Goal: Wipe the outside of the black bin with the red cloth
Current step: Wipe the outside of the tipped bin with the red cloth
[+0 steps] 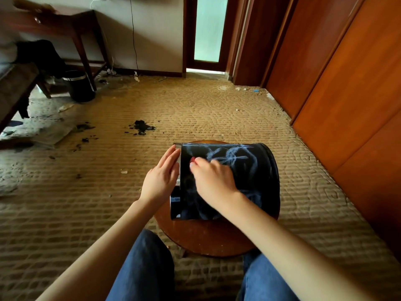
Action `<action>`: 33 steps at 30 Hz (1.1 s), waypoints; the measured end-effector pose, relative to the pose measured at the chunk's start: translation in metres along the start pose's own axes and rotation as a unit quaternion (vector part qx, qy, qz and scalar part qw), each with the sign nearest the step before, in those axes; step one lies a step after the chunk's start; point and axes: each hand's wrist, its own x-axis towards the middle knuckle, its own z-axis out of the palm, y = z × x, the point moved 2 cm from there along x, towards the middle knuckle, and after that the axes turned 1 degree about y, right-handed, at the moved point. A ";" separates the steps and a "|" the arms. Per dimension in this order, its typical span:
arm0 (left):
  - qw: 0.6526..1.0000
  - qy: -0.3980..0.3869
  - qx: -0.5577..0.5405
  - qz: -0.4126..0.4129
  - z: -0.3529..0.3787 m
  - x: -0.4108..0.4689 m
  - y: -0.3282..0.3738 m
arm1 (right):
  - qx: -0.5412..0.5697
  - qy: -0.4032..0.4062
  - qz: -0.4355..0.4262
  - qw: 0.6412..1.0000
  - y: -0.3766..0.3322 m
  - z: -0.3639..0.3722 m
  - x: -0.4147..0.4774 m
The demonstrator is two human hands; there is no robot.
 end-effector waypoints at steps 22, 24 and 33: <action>1.000 0.023 -0.013 -0.014 -0.004 -0.005 0.001 | -0.076 -0.047 0.037 0.995 0.000 0.009 -0.008; 0.999 0.024 -0.011 -0.024 -0.004 -0.004 0.003 | -0.050 -0.045 0.059 0.996 0.018 0.004 -0.004; 0.998 0.011 -0.056 -0.024 -0.006 -0.004 0.003 | -0.039 -0.021 0.037 0.998 -0.005 0.009 -0.011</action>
